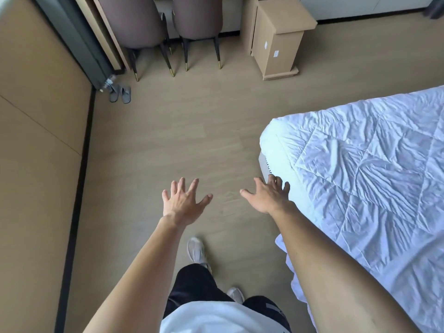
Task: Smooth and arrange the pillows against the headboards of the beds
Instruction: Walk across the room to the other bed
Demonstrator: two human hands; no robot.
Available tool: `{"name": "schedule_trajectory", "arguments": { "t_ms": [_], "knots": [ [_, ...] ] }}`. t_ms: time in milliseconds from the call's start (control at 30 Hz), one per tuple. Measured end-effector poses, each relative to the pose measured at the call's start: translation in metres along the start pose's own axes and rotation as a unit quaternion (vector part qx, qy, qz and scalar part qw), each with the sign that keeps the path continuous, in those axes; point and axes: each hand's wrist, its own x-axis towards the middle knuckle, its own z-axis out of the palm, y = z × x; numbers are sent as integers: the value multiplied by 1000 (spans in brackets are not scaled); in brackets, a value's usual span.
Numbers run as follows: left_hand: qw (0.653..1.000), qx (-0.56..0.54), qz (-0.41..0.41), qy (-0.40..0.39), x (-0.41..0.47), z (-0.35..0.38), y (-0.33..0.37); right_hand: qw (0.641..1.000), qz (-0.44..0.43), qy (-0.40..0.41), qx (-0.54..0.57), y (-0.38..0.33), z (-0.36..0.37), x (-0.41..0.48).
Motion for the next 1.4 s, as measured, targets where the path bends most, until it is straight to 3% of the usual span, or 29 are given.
{"name": "schedule_trajectory", "arguments": {
  "t_ms": [600, 1000, 1400],
  "knots": [
    [993, 43, 103, -35, 374, -145, 17, 995, 87, 12, 51, -99, -162, 283],
    [983, 48, 171, -46, 607, -198, 166, 986, 135, 26, 91, -23, -267, 508],
    [970, 66, 221, -82, 798, -247, 319, 973, 198, -1, 121, 54, -370, 669]
  ]
}}
